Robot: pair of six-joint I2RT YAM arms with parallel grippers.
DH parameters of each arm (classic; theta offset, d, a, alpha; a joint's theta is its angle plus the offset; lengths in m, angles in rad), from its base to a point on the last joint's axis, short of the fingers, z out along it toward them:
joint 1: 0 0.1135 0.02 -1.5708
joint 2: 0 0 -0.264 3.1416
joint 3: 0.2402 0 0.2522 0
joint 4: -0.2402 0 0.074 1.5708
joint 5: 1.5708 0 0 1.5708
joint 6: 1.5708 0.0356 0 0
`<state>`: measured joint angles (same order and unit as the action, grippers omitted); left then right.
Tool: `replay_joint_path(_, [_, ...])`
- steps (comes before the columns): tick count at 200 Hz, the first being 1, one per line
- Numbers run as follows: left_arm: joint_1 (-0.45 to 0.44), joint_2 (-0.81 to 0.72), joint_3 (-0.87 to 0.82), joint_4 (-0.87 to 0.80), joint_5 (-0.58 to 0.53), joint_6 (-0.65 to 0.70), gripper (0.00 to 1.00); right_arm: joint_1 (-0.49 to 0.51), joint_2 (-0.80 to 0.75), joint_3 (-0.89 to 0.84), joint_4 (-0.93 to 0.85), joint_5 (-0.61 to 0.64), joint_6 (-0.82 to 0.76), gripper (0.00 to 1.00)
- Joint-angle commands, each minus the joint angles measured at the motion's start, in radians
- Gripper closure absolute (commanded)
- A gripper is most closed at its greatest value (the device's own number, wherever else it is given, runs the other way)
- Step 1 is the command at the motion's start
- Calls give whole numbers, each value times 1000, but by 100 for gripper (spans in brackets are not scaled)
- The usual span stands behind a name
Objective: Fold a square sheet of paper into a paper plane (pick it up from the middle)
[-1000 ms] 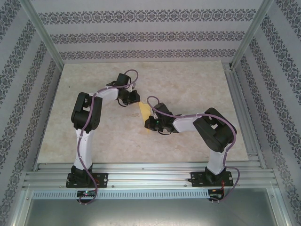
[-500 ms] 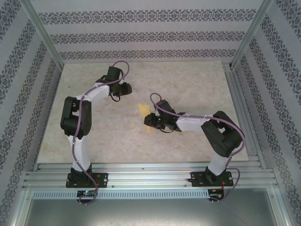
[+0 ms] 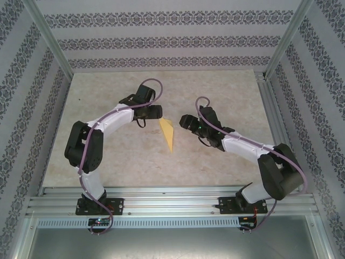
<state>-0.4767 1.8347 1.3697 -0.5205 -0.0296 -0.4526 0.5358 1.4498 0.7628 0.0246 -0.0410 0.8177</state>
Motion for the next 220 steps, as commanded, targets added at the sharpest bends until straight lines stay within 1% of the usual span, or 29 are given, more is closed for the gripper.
replay_joint_path(1, [-90, -32, 3, -62, -140, 11, 21, -15, -75, -70, -52, 178, -3, 23])
replay_joint_path(28, [-194, 23, 46, -112, -226, 16, 17, -29, -164, -157, -73, 294, 22, 16])
replay_joint_path(53, [-272, 82, 101, -150, -301, 33, 10, -44, -239, -224, -73, 345, 24, 2])
replay_joint_path(64, [-296, 108, 120, -159, -334, 42, 6, -50, -272, -253, -74, 362, 22, 2])
replay_joint_path(82, [-323, 157, 159, -179, -350, 65, 2, -59, -324, -292, -79, 387, 25, 2])
replay_joint_path(110, [-351, 230, 226, -233, -390, 84, 1, -69, -393, -334, -104, 424, 40, 2])
replay_joint_path(128, [-359, 271, 265, -272, -430, 69, 4, -71, -420, -345, -117, 435, 44, 2])
replay_joint_path(142, [-358, 298, 289, -301, -452, 53, 11, -73, -431, -349, -117, 430, 40, 2])
replay_joint_path(162, [-359, 328, 320, -335, -463, 29, 20, -73, -428, -349, -119, 422, 43, 2])
replay_joint_path(195, [-358, 340, 327, -346, -476, -3, 27, -74, -416, -346, -111, 402, 46, 2])
replay_joint_path(220, [-357, 344, 331, -355, -490, -19, 36, -74, -409, -343, -103, 392, 46, 2])
